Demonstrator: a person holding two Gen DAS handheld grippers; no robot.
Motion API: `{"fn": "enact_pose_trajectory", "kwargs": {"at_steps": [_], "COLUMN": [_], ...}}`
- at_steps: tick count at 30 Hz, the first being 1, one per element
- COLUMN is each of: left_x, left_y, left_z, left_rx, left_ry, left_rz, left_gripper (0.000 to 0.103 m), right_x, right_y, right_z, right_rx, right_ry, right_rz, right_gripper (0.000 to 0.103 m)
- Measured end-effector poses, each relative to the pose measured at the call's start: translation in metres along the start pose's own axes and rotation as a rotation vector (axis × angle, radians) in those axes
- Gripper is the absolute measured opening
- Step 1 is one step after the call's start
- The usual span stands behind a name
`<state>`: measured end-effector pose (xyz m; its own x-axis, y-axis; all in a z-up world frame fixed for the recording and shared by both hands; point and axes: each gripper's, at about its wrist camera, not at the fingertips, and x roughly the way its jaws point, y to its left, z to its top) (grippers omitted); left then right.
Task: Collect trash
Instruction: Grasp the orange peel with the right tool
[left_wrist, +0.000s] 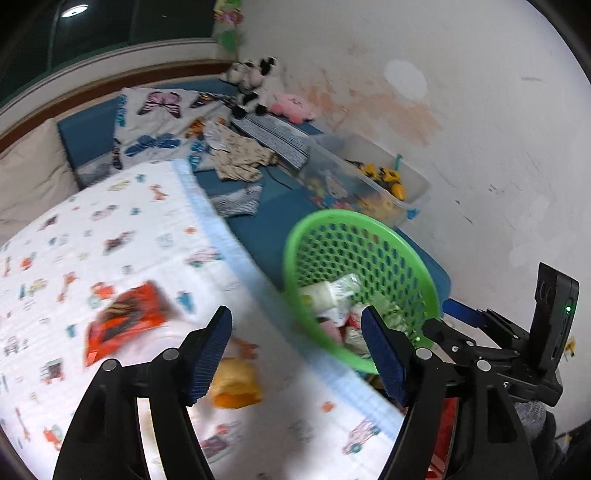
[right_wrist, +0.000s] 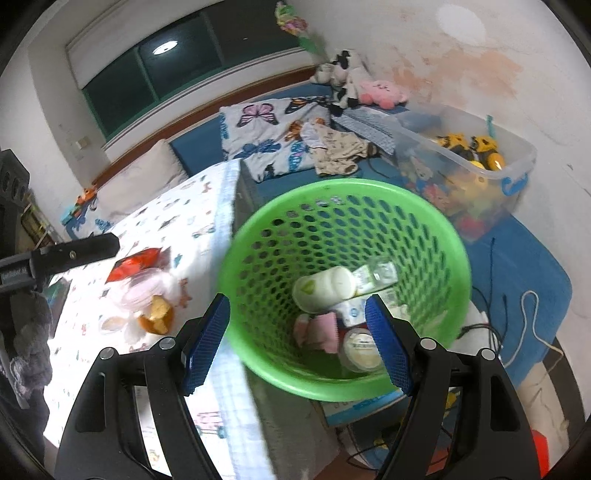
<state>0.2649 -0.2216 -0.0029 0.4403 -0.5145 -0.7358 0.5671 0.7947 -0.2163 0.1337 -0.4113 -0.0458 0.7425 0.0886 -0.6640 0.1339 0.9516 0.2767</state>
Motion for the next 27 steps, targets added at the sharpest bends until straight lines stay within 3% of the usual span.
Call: {"fn": "enact_pose_trajectory", "kwargs": {"at_steps": [16,27], "left_x": [-0.049,-0.060], "left_y": [0.112,0.145], "left_z": [-0.029,-0.060], "left_rx": [-0.173,-0.245], "left_ry": [-0.039,-0.020], "left_rz": [0.152,0.147], "left_gripper": [0.070,0.070], "right_x": [0.043,0.085], "right_y": [0.098,0.153], "right_z": [-0.012,-0.029], "right_rx": [-0.158,-0.235], "right_ry": [0.086,0.162], "right_rz": [0.122,0.168], "right_gripper": [0.076,0.073]}}
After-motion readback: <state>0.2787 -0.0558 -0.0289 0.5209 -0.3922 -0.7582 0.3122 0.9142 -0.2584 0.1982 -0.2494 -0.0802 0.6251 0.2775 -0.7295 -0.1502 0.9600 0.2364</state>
